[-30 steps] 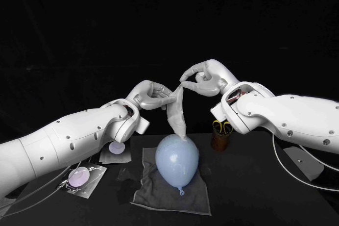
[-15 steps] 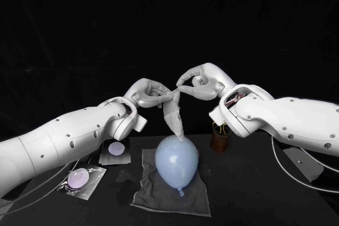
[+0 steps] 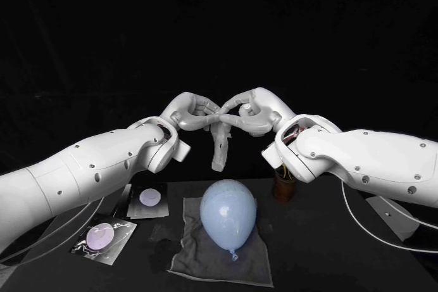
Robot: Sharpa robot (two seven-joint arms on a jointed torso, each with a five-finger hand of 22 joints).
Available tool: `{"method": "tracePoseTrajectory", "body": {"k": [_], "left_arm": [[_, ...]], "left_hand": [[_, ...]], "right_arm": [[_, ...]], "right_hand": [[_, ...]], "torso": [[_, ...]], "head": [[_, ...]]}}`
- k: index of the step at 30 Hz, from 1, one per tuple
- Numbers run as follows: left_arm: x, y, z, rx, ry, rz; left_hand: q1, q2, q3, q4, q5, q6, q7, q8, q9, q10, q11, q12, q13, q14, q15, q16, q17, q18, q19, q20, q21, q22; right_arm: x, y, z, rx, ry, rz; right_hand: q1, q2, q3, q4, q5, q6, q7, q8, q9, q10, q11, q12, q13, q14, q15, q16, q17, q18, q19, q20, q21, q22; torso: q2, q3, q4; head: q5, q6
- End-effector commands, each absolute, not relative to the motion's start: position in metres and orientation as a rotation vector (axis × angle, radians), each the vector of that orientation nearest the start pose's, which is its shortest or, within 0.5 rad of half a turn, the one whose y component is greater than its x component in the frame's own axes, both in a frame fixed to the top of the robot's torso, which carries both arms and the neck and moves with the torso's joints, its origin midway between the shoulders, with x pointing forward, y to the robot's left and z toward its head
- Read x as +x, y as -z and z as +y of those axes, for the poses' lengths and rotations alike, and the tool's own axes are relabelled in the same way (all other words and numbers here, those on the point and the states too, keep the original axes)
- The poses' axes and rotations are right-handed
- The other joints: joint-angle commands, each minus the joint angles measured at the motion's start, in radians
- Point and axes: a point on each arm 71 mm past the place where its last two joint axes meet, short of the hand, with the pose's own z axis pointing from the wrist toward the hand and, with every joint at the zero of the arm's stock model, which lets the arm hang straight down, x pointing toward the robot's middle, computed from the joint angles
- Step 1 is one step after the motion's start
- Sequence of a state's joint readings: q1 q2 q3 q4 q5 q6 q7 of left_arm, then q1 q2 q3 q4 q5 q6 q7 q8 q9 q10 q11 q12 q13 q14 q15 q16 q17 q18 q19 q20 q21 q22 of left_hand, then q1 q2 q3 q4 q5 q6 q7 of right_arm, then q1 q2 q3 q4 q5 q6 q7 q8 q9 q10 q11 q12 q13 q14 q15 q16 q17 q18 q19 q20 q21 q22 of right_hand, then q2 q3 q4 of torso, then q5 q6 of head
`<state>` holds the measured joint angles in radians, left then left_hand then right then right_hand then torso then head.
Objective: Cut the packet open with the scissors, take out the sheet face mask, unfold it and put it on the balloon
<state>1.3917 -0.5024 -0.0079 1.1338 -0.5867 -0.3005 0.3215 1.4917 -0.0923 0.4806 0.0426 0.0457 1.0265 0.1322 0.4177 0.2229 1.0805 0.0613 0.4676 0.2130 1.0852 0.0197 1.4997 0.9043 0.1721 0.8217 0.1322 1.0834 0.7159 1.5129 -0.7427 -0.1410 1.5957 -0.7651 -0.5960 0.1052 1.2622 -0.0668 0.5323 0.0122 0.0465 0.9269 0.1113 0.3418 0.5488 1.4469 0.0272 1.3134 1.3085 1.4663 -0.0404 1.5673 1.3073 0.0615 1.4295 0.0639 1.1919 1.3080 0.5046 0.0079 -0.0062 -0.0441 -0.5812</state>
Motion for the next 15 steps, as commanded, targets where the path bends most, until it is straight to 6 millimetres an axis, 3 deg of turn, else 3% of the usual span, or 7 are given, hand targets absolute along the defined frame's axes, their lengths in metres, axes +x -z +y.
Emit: {"method": "tracePoseTrajectory", "body": {"k": [1, 5, 11, 13, 15], "left_arm": [[0.575, 0.068, 0.131, -0.296, 1.399, 1.380], [0.577, 0.064, 0.135, -0.268, 1.428, 1.393], [0.578, 0.063, 0.139, -0.214, 1.459, 1.437], [0.578, 0.064, 0.141, -0.199, 1.468, 1.454], [0.578, 0.064, 0.142, -0.189, 1.474, 1.465]], "left_hand": [[-0.007, 0.002, 0.007, -0.001, 0.002, -0.006, -0.002, 0.007, 0.064, 0.005, 0.000, 0.006, 0.001, 0.000, -0.004, 0.005, -0.006, 0.012, 0.000, -0.007, 0.004, 0.001], [-0.006, 0.001, 0.008, -0.003, 0.002, -0.006, -0.003, 0.007, 0.064, 0.006, -0.001, 0.006, 0.001, -0.008, -0.005, 0.003, -0.018, 0.012, -0.002, -0.007, 0.004, 0.001], [-0.003, 0.000, 0.008, -0.005, 0.002, -0.007, -0.003, 0.006, 0.066, 0.006, -0.002, 0.006, 0.001, -0.016, -0.006, 0.001, -0.027, 0.011, -0.004, -0.008, 0.004, 0.002], [-0.002, 0.000, 0.008, -0.005, 0.002, -0.007, -0.003, 0.006, 0.066, 0.006, -0.002, 0.006, 0.001, -0.018, -0.006, 0.000, -0.029, 0.011, -0.005, -0.008, 0.004, 0.002], [0.000, -0.001, 0.007, -0.007, 0.002, -0.007, -0.003, 0.006, 0.067, 0.005, -0.002, 0.006, 0.002, -0.025, -0.006, -0.003, -0.037, 0.011, -0.009, -0.008, 0.003, 0.002]], "right_arm": [[0.497, 0.052, -0.139, 0.243, -1.208, 1.364], [0.495, 0.052, -0.141, 0.230, -1.224, 1.377], [0.492, 0.050, -0.158, 0.240, -1.221, 1.357], [0.492, 0.050, -0.166, 0.259, -1.224, 1.346], [0.492, 0.050, -0.174, 0.277, -1.225, 1.332]], "right_hand": [[-0.026, -0.047, -0.040, 0.019, 0.001, -0.058, 0.031, -0.053, -0.029, -0.045, 0.029, -0.079, 0.074, 0.090, 0.025, -0.022, 0.217, 0.020, -0.039, 0.012, -0.080, 0.143], [-0.025, -0.070, -0.078, 0.035, 0.002, -0.094, 0.052, -0.104, -0.055, -0.119, 0.048, -0.191, 0.009, 0.061, 0.044, -0.065, 0.144, 0.039, -0.092, 0.032, -0.198, 0.109], [-0.022, -0.089, -0.122, 0.057, 0.002, -0.095, 0.055, -0.130, -0.067, -0.201, 0.053, -0.319, -0.075, 0.035, 0.050, -0.102, 0.088, 0.058, -0.136, 0.045, -0.301, 0.077], [-0.010, -0.090, -0.144, 0.079, 0.003, -0.081, 0.053, -0.137, -0.070, -0.342, 0.053, -0.561, -0.238, -0.015, 0.050, -0.170, -0.006, 0.087, -0.217, 0.051, -0.485, 0.017], [0.005, -0.088, -0.155, 0.101, 0.003, -0.068, 0.053, -0.141, -0.072, -0.389, 0.052, -0.671, -0.332, -0.069, 0.049, -0.250, -0.107, 0.107, -0.282, 0.054, -0.640, -0.042]], "torso": [[0.000, 0.0008, 0.0008], [0.001, 0.0002, 0.0005], [0.002, -0.0007, 0.0008], [0.003, -0.0006, 0.0016], [0.003, 0.0000, 0.0020]], "head": [[-0.002, 0.008], [-0.006, 0.014], [-0.009, 0.018], [-0.010, 0.019], [-0.009, 0.021]]}}
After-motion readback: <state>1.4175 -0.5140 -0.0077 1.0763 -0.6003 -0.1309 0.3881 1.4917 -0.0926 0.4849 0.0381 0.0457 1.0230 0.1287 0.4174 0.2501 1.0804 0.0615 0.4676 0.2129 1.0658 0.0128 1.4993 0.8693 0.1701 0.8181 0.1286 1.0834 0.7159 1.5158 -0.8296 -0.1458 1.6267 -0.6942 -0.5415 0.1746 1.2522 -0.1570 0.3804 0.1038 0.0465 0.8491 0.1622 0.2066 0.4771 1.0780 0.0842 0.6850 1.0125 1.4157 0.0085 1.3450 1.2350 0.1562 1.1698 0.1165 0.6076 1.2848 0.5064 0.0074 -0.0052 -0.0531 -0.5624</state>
